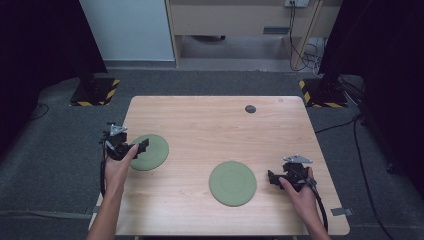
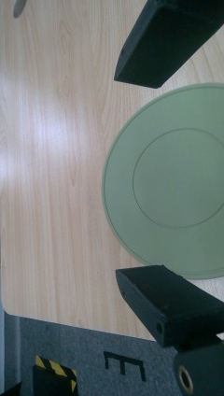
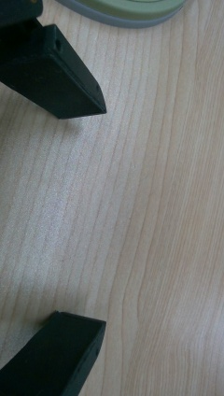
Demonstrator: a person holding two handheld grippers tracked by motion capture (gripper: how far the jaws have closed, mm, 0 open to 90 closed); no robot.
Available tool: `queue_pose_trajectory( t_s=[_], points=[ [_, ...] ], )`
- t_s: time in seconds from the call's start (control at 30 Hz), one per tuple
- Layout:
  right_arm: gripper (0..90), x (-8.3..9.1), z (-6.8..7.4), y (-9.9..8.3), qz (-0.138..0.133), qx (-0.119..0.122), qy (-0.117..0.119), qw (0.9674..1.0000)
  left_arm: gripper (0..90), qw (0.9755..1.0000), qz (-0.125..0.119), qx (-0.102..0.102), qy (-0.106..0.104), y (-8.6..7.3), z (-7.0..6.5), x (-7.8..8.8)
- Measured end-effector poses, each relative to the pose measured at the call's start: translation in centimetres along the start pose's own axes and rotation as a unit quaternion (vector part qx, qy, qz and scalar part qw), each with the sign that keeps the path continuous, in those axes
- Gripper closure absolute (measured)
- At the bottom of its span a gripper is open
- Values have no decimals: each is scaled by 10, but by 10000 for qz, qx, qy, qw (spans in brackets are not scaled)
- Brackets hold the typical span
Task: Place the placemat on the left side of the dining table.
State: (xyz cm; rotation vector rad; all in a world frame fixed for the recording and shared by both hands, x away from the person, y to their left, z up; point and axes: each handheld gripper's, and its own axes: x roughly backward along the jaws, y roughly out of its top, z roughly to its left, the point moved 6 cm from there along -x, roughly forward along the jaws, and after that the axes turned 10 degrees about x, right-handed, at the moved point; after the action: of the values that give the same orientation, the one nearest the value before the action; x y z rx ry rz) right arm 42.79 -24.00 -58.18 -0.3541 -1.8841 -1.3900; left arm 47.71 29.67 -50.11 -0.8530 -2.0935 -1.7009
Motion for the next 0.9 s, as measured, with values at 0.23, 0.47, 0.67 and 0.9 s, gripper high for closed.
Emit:
queue_pose_trajectory(
  t_s=[0.23, 0.47, 0.67, 0.9],
  points=[
    [8, 0, 0, 0, -4, 6, 6, 10000, 54, 9997, 51, -156, -173, -2, -14, 2],
    [8, 0, 0, 0, -9, 12, 5, 10000, 58, 9990, 71, -210, -389, -8, -27, 8],
    [9, 0, 0, 0, -7, 8, 4, 10000, 62, 9985, 92, -300, -458, -13, -35, 15],
    [9, 0, 0, 0, -8, 11, 4, 10000, 68, 9980, 36, -405, -494, -19, -41, 18]
  ],
)
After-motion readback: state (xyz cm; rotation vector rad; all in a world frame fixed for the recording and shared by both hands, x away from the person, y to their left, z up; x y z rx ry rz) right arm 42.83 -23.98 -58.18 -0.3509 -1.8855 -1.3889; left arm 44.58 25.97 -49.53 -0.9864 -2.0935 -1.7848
